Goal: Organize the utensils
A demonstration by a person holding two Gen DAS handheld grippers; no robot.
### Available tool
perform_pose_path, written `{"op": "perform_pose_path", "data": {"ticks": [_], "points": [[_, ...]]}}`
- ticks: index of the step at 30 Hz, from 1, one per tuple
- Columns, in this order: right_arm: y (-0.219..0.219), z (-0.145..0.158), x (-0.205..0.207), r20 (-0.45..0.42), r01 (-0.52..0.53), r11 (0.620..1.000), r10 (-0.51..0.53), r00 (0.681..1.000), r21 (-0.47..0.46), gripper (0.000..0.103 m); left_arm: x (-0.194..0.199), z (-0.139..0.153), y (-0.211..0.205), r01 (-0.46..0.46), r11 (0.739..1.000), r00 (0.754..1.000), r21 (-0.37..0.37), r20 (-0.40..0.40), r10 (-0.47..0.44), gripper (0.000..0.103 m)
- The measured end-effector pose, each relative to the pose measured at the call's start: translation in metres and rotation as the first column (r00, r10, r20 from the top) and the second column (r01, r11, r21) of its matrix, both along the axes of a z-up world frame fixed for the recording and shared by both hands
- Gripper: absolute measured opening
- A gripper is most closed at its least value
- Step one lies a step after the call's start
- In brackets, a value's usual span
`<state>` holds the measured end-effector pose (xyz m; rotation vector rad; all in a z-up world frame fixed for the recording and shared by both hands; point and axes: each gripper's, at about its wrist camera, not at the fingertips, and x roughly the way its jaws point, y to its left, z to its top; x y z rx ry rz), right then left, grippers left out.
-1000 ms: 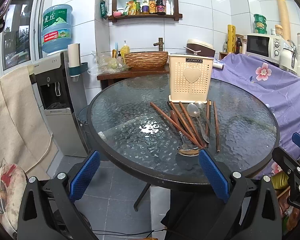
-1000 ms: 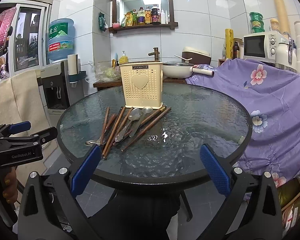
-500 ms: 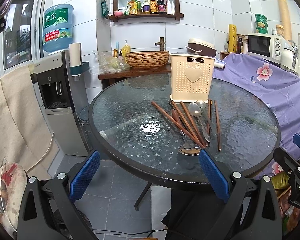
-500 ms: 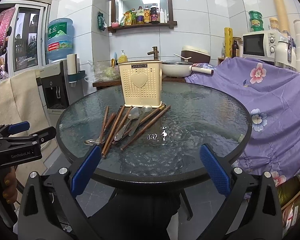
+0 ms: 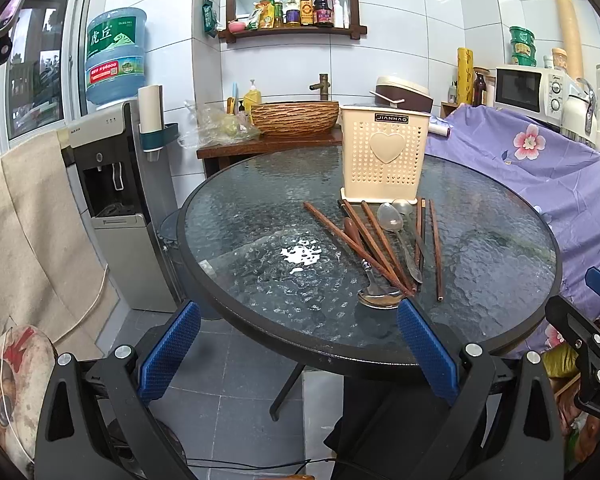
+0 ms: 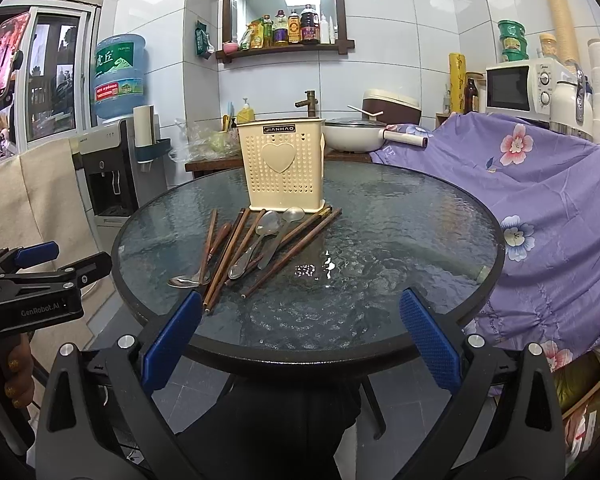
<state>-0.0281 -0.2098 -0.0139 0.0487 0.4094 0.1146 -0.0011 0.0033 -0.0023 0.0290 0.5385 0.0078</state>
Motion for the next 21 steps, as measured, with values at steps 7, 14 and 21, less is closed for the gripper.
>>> {"op": "perform_pose_path", "data": {"ticks": [7, 14, 21], "points": [[0.0007, -0.0005, 0.001, -0.008, 0.0, 1.0, 0.0, 1.0, 0.0, 0.097, -0.0002, 0.0011, 0.001, -0.001, 1.0, 1.0, 0.003, -0.002, 0.001, 0.097], [0.0003, -0.001, 0.0019, -0.012, 0.0, 1.0, 0.0, 1.0, 0.0, 0.097, -0.0005, 0.0004, 0.0013, -0.002, 1.0, 1.0, 0.006, -0.004, 0.002, 0.097], [0.0, -0.0015, 0.0035, -0.017, 0.0, 1.0, 0.0, 1.0, 0.002, 0.097, 0.0024, -0.0041, -0.0012, 0.004, 1.0, 1.0, 0.014, -0.011, -0.004, 0.097]]}}
